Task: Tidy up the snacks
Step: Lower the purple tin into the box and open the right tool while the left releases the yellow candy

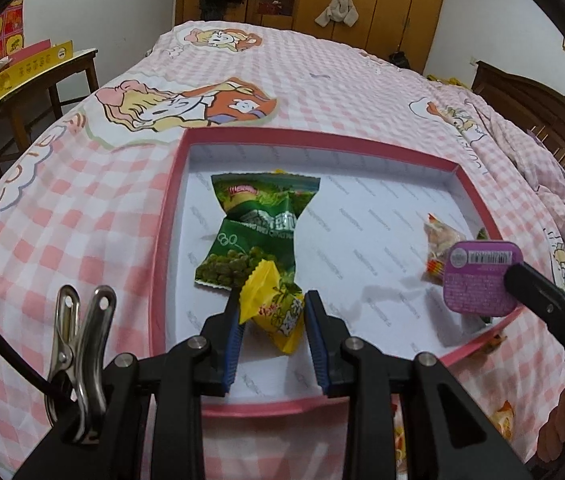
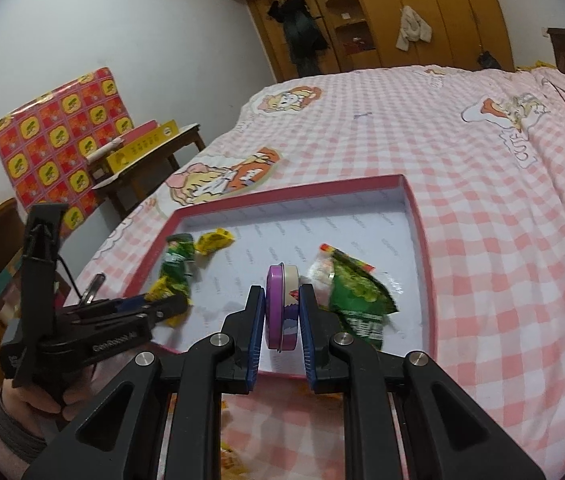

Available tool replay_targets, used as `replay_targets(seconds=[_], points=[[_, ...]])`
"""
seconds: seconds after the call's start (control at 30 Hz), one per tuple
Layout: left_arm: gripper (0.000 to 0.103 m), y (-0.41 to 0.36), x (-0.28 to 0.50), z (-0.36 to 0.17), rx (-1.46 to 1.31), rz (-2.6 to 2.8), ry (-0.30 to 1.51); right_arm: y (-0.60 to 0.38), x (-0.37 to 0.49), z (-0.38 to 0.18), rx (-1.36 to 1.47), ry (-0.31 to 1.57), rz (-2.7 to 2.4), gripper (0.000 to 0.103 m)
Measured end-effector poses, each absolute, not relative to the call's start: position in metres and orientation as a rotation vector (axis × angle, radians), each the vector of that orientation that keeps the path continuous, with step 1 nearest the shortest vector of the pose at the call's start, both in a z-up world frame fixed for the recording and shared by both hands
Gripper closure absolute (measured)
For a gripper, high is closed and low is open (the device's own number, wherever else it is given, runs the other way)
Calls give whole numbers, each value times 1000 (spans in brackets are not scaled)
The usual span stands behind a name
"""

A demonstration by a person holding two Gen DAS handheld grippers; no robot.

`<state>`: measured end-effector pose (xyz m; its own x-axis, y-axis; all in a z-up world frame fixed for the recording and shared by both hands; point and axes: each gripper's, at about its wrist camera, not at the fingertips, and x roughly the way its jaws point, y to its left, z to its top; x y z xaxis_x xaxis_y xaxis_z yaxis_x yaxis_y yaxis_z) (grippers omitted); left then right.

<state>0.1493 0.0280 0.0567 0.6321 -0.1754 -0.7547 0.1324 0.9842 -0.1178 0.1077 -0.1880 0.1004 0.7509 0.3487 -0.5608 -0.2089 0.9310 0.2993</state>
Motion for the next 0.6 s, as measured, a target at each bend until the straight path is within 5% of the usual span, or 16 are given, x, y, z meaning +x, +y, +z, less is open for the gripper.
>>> replay_targets(seconds=[0.6], points=[[72, 25, 169, 58, -24, -155, 852, -199, 129, 96, 199, 626, 236, 84]])
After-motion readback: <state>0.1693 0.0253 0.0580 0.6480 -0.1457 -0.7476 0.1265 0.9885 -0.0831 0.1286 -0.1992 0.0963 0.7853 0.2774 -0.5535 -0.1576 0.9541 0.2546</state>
